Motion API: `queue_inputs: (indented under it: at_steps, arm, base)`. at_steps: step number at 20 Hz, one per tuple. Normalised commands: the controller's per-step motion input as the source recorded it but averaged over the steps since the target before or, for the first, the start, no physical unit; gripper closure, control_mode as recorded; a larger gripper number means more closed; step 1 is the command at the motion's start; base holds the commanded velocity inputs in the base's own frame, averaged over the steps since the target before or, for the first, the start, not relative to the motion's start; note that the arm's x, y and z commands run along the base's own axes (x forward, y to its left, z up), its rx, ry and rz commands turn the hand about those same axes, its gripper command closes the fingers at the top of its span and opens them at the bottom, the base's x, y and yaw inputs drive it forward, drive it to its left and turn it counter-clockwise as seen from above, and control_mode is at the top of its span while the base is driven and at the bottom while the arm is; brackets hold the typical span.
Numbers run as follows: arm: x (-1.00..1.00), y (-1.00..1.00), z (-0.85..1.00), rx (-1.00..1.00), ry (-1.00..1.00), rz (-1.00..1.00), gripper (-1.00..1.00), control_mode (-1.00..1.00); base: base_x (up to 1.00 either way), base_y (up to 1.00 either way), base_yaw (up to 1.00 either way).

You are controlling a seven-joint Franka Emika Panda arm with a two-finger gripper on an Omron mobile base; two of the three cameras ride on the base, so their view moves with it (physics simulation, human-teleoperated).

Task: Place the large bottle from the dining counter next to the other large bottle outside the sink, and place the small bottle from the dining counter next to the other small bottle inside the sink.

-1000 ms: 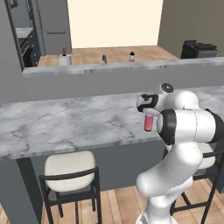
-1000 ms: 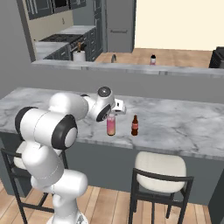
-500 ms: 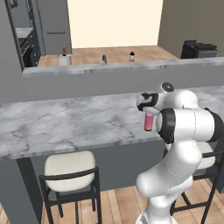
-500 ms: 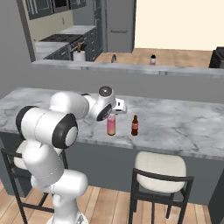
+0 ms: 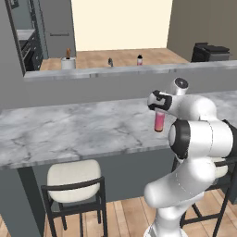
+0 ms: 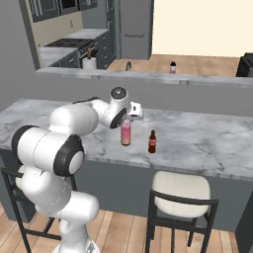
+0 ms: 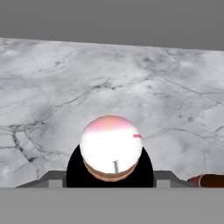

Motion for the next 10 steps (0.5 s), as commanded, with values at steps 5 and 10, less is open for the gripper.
queue_inputs:
  at_steps: [5, 10]
  arm:
    - [-0.09, -0.02, 0.7, 0.01, 0.0, 0.0, 1.0, -1.0]
    - [-0.3, -0.09, 0.56, 0.0, 0.0, 0.0, 1.0, -1.0]
  base:
    - [0.0, 0.0, 0.0]
    - [0.0, 0.0, 0.0]
